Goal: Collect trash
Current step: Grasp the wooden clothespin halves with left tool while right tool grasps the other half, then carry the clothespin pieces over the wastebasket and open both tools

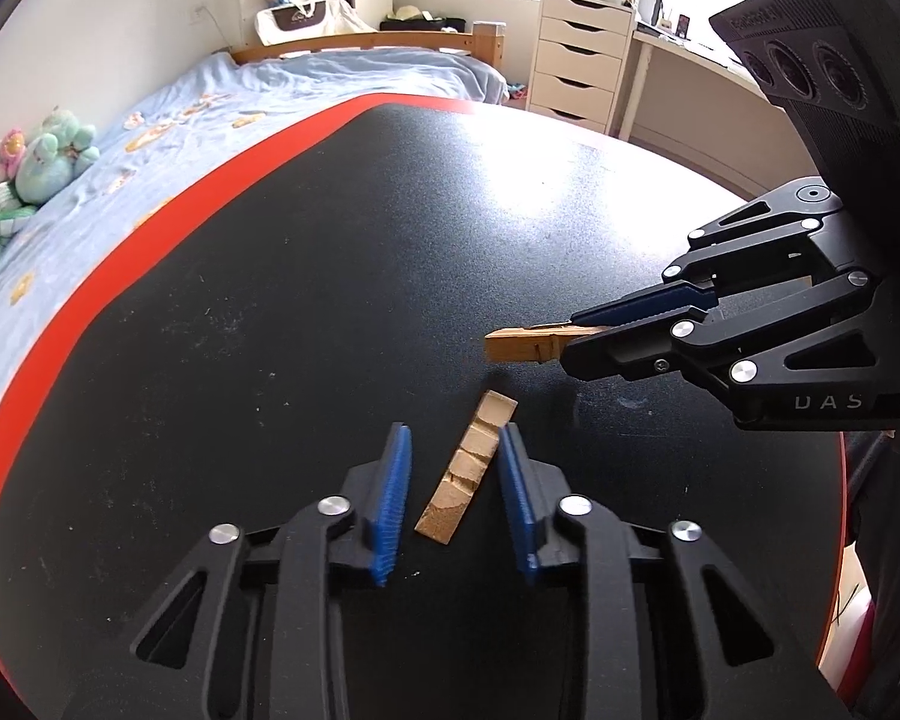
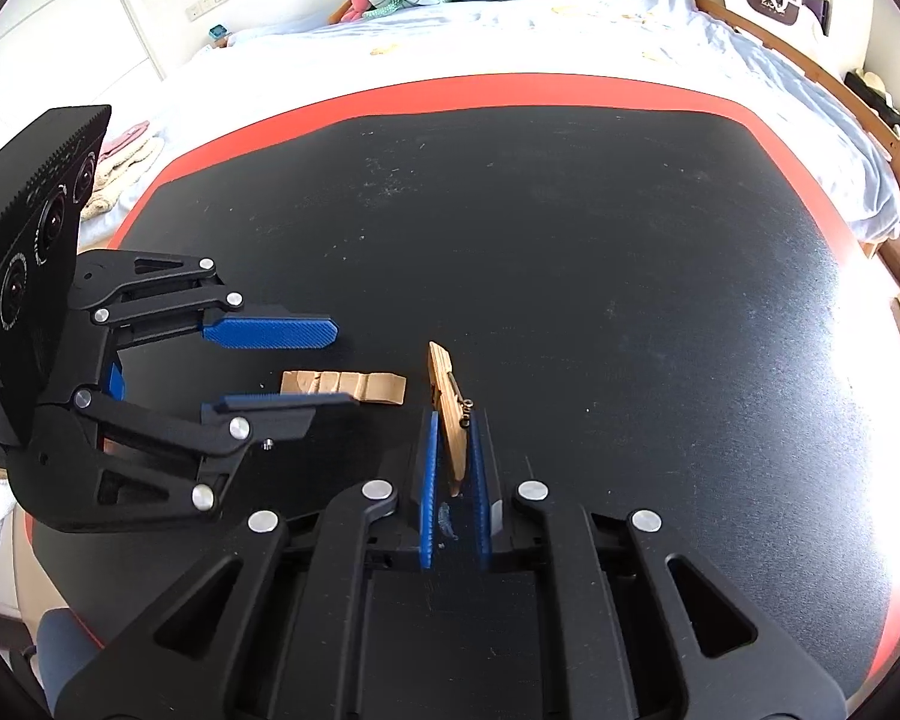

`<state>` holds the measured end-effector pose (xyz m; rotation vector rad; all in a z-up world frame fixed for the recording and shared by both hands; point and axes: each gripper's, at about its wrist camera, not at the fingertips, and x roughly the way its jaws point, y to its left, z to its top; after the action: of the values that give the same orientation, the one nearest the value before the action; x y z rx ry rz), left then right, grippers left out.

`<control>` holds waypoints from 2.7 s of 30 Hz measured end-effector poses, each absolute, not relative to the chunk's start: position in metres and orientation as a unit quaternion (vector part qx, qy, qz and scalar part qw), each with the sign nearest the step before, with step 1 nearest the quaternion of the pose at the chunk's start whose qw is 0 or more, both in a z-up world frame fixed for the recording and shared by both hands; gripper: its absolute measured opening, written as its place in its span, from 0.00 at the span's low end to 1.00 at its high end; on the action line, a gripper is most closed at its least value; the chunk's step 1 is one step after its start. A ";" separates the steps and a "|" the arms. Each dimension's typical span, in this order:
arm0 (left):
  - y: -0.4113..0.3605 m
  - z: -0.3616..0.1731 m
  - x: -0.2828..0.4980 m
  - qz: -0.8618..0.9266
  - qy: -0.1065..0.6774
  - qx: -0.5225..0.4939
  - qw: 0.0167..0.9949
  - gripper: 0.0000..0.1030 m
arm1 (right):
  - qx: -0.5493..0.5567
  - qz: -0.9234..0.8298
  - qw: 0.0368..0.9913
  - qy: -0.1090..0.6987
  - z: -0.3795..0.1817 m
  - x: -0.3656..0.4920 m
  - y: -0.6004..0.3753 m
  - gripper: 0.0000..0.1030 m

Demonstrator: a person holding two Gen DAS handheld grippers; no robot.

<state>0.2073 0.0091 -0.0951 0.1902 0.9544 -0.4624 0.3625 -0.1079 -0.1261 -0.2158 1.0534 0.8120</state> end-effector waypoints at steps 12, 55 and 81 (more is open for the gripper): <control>0.006 -0.082 0.185 -0.154 0.479 0.058 0.862 0.11 | -0.089 0.389 0.784 0.476 -0.111 0.353 -0.123 0.09; -0.095 -0.025 -0.024 -0.111 0.472 -0.033 0.874 0.12 | -0.110 0.430 0.779 0.442 -0.050 0.125 -0.289 0.10; -0.092 -0.029 -0.035 -0.077 0.466 -0.037 0.881 0.92 | -0.088 0.408 0.779 0.467 -0.074 0.129 -0.300 0.91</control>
<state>-0.0346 -0.0923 -0.0290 -0.0764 0.9706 -0.1612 0.1287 -0.3000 -0.0735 -0.1906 1.0101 0.8827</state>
